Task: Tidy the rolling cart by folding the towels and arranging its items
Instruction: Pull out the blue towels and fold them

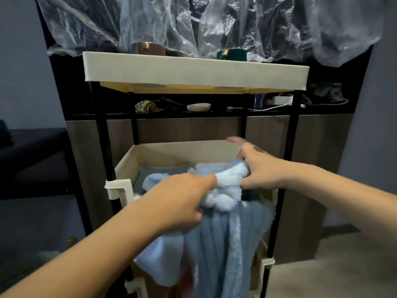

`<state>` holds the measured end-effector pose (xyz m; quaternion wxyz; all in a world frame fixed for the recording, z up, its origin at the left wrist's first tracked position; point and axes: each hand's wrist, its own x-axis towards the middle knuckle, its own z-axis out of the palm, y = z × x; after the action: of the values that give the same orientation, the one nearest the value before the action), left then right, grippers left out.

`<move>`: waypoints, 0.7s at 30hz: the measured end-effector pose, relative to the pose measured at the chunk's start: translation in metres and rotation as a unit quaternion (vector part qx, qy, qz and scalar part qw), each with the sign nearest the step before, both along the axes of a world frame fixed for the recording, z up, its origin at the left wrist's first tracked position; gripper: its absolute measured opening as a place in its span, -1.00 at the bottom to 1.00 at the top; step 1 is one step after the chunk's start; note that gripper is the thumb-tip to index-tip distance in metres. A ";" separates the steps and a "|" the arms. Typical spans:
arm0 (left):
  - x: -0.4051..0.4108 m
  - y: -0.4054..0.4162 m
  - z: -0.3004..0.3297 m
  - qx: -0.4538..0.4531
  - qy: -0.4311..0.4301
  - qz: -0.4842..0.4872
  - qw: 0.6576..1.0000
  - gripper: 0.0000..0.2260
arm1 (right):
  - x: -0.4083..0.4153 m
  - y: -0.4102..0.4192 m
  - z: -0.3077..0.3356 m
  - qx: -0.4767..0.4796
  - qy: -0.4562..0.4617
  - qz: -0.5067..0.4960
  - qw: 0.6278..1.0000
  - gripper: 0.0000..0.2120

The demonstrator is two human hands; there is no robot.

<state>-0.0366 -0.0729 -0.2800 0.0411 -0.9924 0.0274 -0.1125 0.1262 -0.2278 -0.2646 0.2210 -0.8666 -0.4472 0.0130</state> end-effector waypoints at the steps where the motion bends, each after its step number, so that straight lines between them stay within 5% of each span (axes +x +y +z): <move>1: -0.004 0.002 0.003 -0.031 0.010 0.012 0.999 -0.65 | -0.001 -0.003 0.001 -0.003 -0.002 0.004 1.000 -0.17; 4: -0.007 0.008 0.015 -0.071 0.061 0.055 0.994 -0.79 | 0.008 -0.013 0.012 -0.005 -0.146 0.005 0.989 -0.75; 8: -0.001 0.024 0.013 0.108 -0.091 0.095 0.985 -0.87 | 0.004 -0.033 0.018 -0.146 -0.196 -0.021 0.969 -0.81; 9: 0.002 0.027 0.008 0.093 -0.142 0.077 0.982 -0.85 | 0.000 -0.036 0.016 -0.181 -0.198 -0.016 0.963 -0.87; 10: 0.004 0.027 0.005 0.049 -0.176 0.063 0.981 -0.83 | -0.003 -0.038 0.014 -0.199 -0.188 -0.010 0.962 -0.76; 12: 0.011 0.023 0.002 -0.055 -0.217 0.055 0.973 -0.80 | -0.018 -0.033 0.014 -0.170 -0.116 0.002 0.979 -0.16; 13: 0.015 0.021 0.001 -0.082 -0.232 0.050 0.968 -0.79 | -0.025 -0.025 0.012 -0.142 -0.094 0.018 0.985 -0.04; 14: 0.017 0.019 0.001 -0.095 -0.238 0.044 0.966 -0.78 | -0.028 -0.013 0.008 -0.124 -0.087 0.036 0.988 -0.10; 17: 0.018 0.022 0.003 -0.087 -0.190 0.054 0.976 -0.75 | -0.032 0.015 0.003 -0.069 -0.119 0.027 0.990 -0.92; 19: 0.014 0.029 0.017 -0.022 -0.157 0.126 0.979 -0.80 | -0.019 0.017 0.012 -0.002 -0.153 -0.038 0.988 -0.79; 21: 0.014 0.037 0.035 -0.114 -0.202 0.161 0.959 -0.90 | -0.002 0.012 0.028 0.076 -0.166 -0.105 0.978 -0.75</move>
<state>-0.0224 -0.0355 -0.2450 -0.0502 -0.9384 -0.1548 -0.3048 0.1241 -0.2157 -0.2370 0.2095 -0.8795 -0.3835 -0.1885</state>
